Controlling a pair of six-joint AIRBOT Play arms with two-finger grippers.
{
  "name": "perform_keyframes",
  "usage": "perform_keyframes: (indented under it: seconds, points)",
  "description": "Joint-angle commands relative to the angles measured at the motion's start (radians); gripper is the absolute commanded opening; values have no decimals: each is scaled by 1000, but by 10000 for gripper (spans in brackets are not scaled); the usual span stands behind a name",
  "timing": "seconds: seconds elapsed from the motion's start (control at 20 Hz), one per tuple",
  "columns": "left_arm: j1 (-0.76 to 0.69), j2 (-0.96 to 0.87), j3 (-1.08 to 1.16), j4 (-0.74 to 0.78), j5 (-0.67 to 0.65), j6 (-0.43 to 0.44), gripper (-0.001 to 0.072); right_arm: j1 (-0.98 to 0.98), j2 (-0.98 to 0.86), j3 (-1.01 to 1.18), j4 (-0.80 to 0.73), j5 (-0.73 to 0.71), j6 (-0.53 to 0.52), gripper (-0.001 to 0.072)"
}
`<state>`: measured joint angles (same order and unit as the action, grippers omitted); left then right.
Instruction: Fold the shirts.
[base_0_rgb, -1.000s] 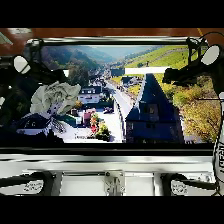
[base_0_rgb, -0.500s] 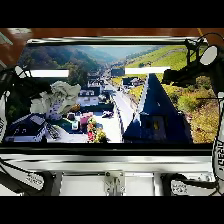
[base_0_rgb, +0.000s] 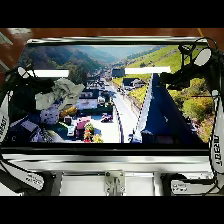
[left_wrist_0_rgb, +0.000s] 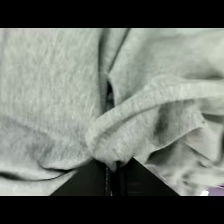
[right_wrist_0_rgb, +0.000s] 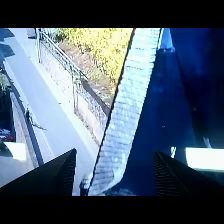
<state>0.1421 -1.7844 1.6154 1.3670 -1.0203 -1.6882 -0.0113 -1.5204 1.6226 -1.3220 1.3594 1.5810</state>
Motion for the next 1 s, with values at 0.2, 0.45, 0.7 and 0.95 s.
perform_keyframes:
  seconds: [0.2, 0.45, 0.7, 0.95]
  points:
    - [-229, 509, 8, -29, 1, 177, 36, 1, 74, 1, 12, 39, -52, 597]
    - [-543, 790, 8, -96, 296, 31, 35, 0, 356, 1, -60, 13, -68, 597]
    - [-748, 758, 6, -31, 314, -2, 35, 0, 623, 1, -224, 37, -67, 597]
    - [-773, 624, -204, -28, 177, -72, 35, 0, 653, -43, -230, 187, -42, 597]
